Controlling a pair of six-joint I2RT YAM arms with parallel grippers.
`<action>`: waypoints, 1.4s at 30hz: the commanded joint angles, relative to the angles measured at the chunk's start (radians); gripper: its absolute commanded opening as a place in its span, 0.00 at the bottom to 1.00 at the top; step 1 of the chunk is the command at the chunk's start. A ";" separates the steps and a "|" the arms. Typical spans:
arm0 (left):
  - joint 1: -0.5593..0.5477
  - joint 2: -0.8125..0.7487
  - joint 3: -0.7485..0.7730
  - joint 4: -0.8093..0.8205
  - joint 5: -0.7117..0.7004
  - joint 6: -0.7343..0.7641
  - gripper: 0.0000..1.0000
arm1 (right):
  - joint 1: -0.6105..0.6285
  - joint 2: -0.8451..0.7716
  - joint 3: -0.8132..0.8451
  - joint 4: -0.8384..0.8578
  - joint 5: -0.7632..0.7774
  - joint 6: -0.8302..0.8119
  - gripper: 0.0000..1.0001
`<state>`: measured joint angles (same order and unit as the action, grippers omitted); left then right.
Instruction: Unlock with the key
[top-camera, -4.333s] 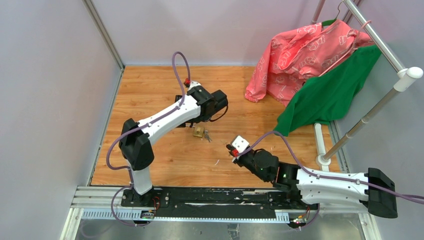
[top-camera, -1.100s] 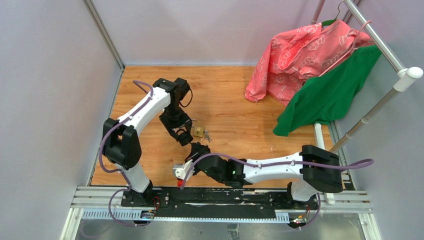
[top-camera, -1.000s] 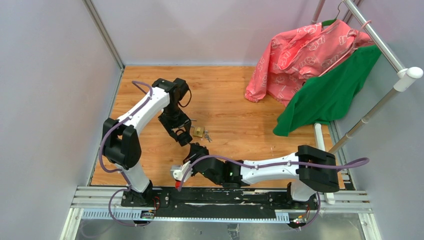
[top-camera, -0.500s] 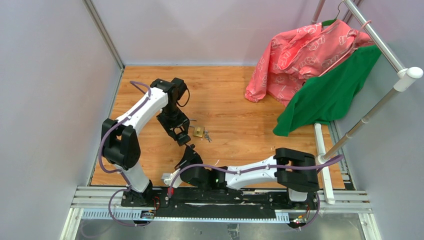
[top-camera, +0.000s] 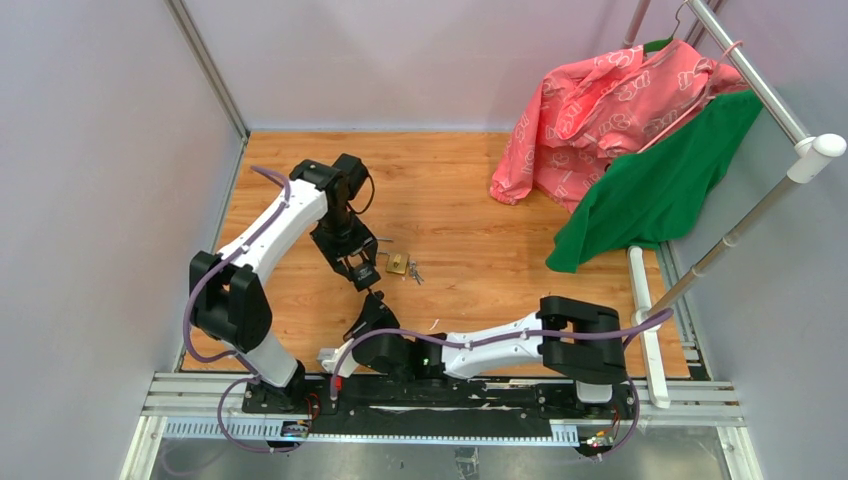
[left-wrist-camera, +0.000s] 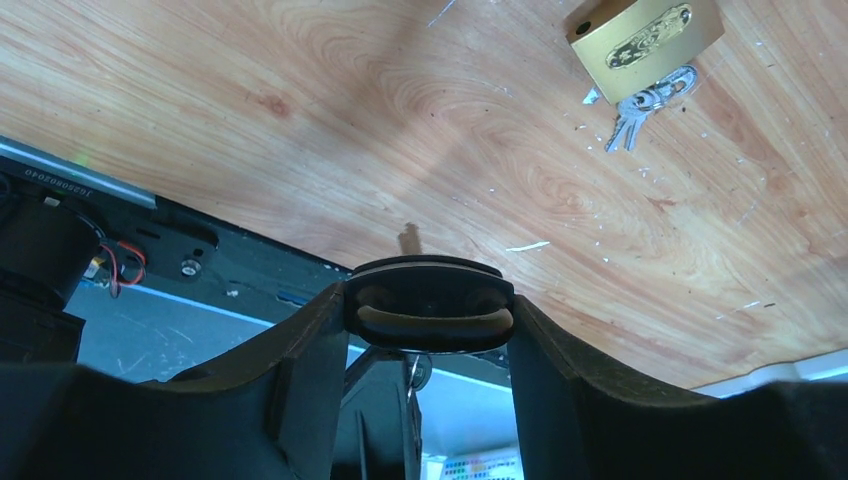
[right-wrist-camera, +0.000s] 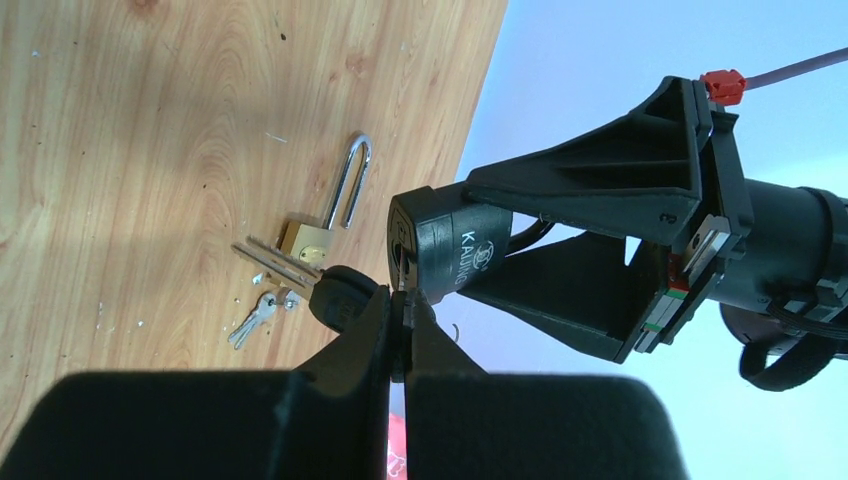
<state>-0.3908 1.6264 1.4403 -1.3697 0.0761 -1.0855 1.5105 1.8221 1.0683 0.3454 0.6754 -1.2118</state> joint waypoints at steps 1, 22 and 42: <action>-0.022 -0.060 -0.011 -0.069 0.137 -0.023 0.00 | -0.047 -0.068 -0.004 0.045 -0.111 0.014 0.00; -0.022 -0.104 -0.004 -0.070 0.135 -0.050 0.00 | -0.194 -0.392 -0.070 -0.002 -0.455 0.233 0.00; 0.020 -0.058 0.127 -0.069 0.133 0.025 0.00 | -0.272 -0.632 -0.287 0.038 -0.384 0.657 0.00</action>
<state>-0.3786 1.5719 1.5150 -1.3811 0.1967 -1.0950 1.2724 1.2881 0.8158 0.2993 0.2462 -0.7174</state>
